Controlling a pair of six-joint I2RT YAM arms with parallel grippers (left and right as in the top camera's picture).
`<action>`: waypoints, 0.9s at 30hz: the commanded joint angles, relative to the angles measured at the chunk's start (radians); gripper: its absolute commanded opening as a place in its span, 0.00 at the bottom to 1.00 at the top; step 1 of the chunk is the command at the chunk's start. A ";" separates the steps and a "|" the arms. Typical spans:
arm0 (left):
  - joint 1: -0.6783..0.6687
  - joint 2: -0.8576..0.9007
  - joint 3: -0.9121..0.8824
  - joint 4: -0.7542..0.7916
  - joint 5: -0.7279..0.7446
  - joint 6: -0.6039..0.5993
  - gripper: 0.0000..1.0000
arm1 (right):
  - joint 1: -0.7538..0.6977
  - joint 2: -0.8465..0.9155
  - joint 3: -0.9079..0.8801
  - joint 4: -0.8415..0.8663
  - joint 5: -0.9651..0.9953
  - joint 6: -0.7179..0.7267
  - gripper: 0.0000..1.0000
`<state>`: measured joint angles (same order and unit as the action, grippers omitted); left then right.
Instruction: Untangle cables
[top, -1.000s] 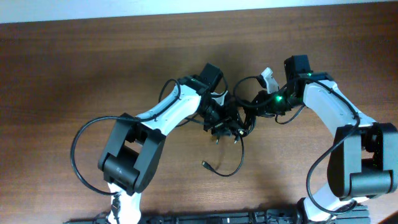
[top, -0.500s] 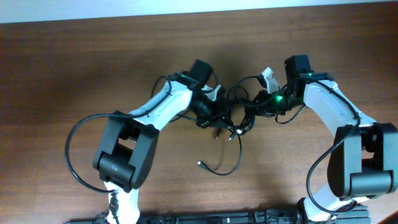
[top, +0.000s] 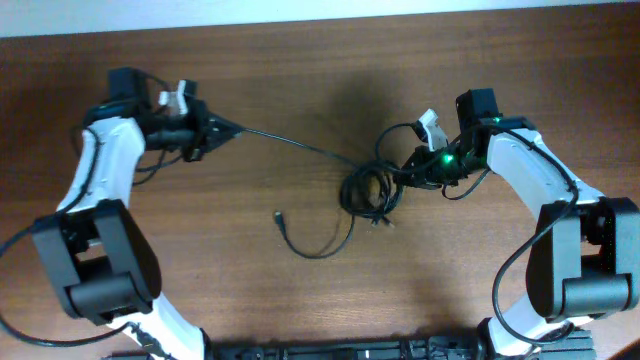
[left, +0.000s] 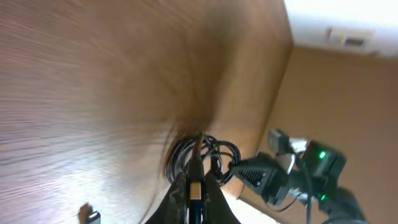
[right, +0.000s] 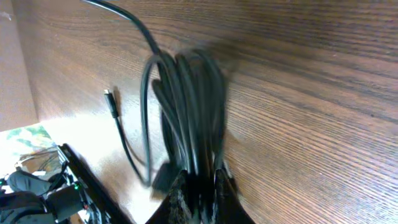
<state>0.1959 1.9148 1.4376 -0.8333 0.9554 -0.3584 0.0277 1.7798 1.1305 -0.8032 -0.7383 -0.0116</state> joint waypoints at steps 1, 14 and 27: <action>0.052 -0.029 -0.002 0.002 0.018 0.020 0.00 | -0.006 0.002 0.013 -0.004 0.017 -0.006 0.04; -0.432 -0.021 -0.002 0.002 -0.311 0.155 0.96 | -0.006 0.002 0.013 0.011 -0.053 -0.006 0.04; -0.759 0.180 -0.003 0.111 -0.459 0.154 0.69 | -0.006 0.002 0.013 0.034 -0.063 -0.006 0.04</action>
<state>-0.5369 2.0705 1.4368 -0.7429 0.5652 -0.2211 0.0273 1.7798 1.1305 -0.7731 -0.7696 -0.0109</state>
